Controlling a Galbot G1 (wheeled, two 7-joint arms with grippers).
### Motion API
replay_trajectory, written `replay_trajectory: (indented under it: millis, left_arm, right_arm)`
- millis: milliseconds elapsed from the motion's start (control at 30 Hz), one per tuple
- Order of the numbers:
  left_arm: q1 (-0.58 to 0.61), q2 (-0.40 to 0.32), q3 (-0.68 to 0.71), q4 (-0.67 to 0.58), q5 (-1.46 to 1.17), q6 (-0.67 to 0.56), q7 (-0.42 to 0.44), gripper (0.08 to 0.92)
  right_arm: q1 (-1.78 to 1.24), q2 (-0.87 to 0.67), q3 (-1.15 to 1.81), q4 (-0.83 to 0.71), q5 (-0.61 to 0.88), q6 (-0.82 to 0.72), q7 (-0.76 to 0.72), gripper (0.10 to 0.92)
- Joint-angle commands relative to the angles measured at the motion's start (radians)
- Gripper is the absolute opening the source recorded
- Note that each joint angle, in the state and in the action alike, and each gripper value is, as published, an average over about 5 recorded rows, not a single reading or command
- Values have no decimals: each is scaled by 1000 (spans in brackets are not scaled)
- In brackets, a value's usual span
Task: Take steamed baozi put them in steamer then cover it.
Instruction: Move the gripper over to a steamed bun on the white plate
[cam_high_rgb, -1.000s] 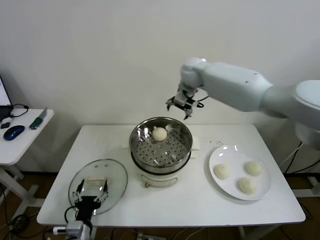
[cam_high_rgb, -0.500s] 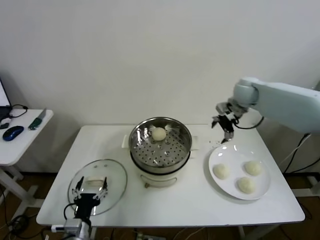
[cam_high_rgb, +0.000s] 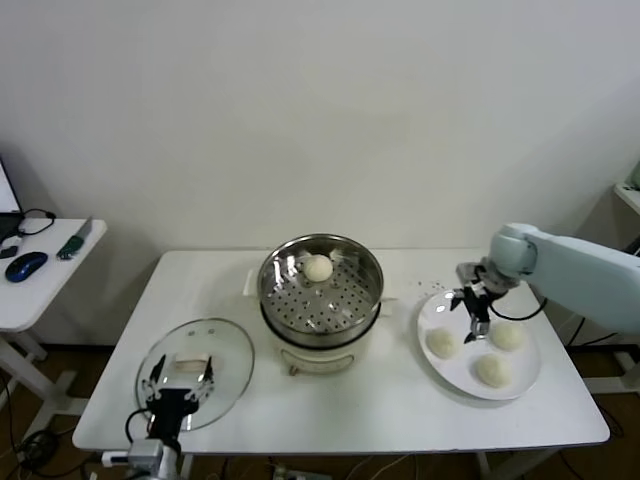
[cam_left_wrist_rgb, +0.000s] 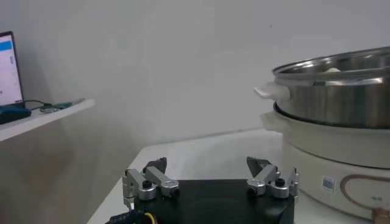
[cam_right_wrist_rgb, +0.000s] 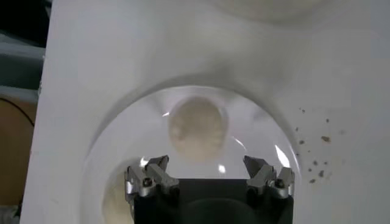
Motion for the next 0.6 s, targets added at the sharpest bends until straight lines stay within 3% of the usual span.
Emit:
replay_trajectory:
  millis: [33, 600]
  left_arm:
    - [0, -4, -2, 7, 10, -1, -4, 823]
    - [-5, -9, -3, 17, 16, 8, -11, 823]
  right_arm:
    - [-177, 68, 151, -93, -57, -13, 10, 823]
    - [-183, 110, 144, -152, -60, 6, -14, 822]
